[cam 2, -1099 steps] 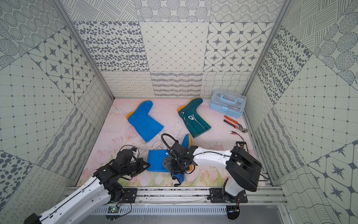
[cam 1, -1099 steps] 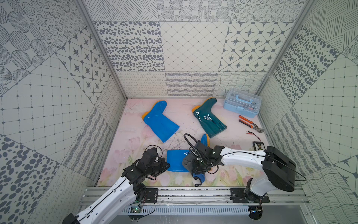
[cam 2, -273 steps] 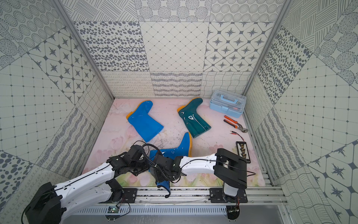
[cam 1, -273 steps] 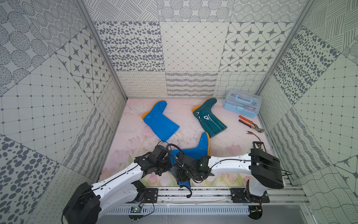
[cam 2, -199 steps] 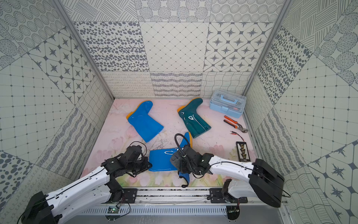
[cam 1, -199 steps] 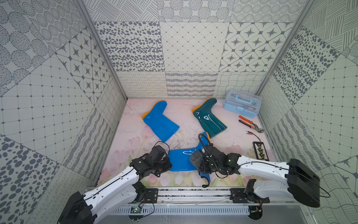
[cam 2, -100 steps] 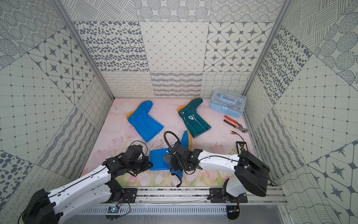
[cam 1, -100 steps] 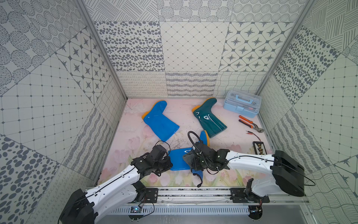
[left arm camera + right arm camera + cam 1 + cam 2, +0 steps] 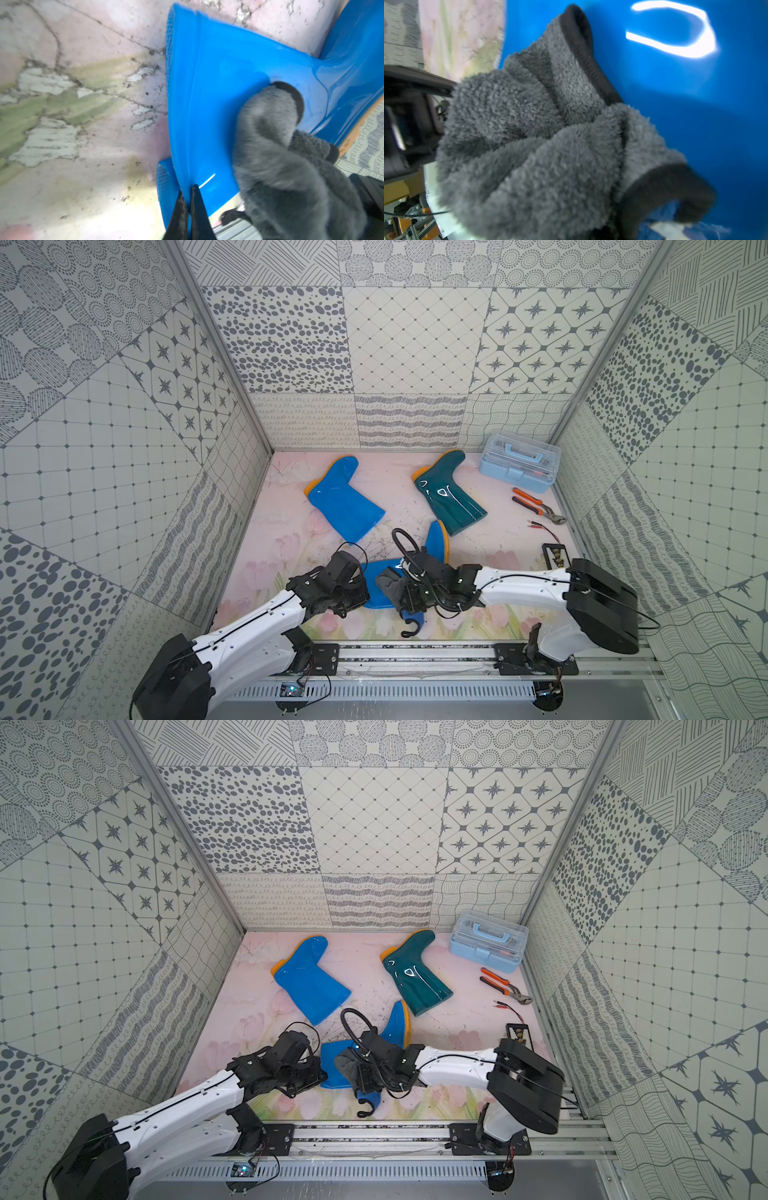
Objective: Wipe the rubber boots with a cloth
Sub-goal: Wipe the dirt off the rubber boot.
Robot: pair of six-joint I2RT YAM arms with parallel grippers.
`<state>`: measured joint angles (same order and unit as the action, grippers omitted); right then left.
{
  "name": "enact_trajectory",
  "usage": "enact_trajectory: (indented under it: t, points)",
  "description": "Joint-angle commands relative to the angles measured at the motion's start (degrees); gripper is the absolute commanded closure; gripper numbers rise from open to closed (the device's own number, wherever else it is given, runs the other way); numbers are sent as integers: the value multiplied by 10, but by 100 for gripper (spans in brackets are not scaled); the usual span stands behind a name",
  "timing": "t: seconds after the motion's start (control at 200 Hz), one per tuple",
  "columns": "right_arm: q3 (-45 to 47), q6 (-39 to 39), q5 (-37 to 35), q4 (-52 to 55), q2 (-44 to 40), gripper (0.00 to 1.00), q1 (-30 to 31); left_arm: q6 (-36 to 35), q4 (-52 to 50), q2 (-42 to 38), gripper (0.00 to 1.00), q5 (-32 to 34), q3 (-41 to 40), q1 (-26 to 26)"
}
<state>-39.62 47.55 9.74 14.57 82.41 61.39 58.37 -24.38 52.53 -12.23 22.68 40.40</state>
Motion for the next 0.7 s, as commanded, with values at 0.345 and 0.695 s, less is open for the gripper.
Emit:
enact_trajectory:
  t: [0.345, 0.695]
  points:
    - [-8, -55, -116, 206, -178, 100, -111, -20, 9, 29, 100, 14, 11, -1]
    - [-352, -256, -121, 222, 128, 100, -261, -23, -4, 11, 100, 22, 14, 0]
